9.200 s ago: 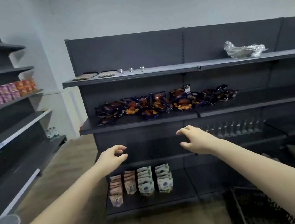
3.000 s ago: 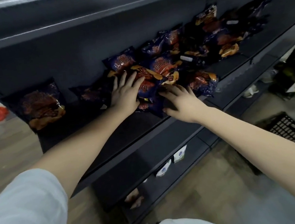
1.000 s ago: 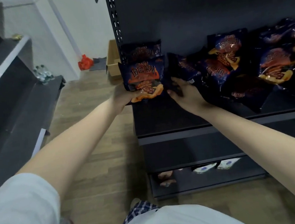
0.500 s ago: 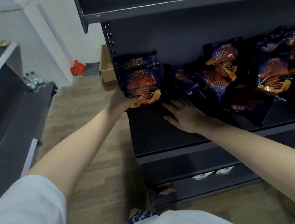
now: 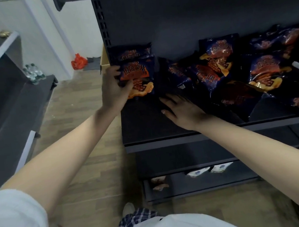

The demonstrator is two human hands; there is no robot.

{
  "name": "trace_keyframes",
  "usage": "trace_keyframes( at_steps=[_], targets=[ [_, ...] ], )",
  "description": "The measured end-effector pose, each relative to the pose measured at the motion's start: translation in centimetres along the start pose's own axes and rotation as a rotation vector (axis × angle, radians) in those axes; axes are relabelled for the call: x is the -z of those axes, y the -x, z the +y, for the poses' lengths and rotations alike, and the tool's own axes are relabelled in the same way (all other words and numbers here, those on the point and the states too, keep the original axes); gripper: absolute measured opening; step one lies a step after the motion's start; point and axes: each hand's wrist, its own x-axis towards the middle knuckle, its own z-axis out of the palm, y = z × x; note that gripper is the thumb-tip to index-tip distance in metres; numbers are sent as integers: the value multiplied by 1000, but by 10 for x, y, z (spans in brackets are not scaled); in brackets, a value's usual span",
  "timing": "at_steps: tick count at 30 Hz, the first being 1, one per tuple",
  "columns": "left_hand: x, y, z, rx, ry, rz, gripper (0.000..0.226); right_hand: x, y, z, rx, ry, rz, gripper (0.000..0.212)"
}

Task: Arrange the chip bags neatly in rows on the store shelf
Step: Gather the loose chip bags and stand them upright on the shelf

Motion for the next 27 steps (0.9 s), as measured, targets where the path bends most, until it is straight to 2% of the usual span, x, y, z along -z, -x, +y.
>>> trace_keyframes(
  at_steps=[4, 8, 12, 15, 18, 21, 25, 27],
  targets=[
    [-29, 15, 22, -85, 6, -107, 39, 7, 30, 7, -15, -33, -11, 54],
    [-62, 26, 51, -217, -26, -254, 27, 19, 63, 32, -49, 30, 124, 52],
    [-100, 27, 83, -428, -33, -441, 21, 32, 103, 64, -137, 53, 341, 50],
    [-134, 36, 109, -567, -57, -709, 46, 39, 138, 83, -297, 64, 321, 49],
    [-167, 55, 127, -769, -326, -933, 84, 39, 172, 92, -391, 122, 288, 52],
    [-187, 68, 140, -973, -623, -917, 90, 37, 201, 96, -455, 170, 262, 53],
    [-194, 76, 152, -949, -678, -894, 89, 33, 220, 99, -529, 213, 267, 54],
    [-193, 78, 155, -939, -686, -868, 81, 31, 223, 98, -553, 206, 272, 54]
  ],
)
